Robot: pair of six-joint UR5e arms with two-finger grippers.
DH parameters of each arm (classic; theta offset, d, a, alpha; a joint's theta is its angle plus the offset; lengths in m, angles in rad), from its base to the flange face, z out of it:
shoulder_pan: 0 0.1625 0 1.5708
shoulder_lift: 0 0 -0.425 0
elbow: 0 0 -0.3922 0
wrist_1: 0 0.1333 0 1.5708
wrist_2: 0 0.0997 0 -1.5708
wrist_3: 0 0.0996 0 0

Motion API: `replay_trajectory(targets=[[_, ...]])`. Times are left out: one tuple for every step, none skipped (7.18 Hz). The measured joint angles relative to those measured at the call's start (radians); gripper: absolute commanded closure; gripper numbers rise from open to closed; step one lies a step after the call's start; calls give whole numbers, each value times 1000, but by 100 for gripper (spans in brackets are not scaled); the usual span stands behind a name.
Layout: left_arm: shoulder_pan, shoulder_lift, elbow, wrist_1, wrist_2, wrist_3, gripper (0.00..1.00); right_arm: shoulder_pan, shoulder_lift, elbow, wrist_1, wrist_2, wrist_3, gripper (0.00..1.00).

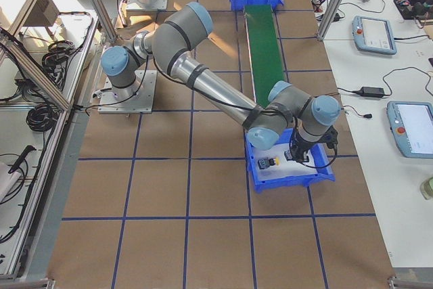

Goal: Transport two buttons from left to right
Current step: 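Carry the red button into the far blue bin and release it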

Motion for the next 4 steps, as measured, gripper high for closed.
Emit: replay_trajectory(targets=[[0,0,-2,0,0,0,0,1,10,0,-2,0,-1,29],[0,0,-3,0,0,-1,0,1,18,0,-2,1,-1,0],[0,1,-3,1,0,0,0,2,21,0,-1,0,0,0],[0,1,-3,1,0,0,0,2,19,0,2,-4,0,0]])
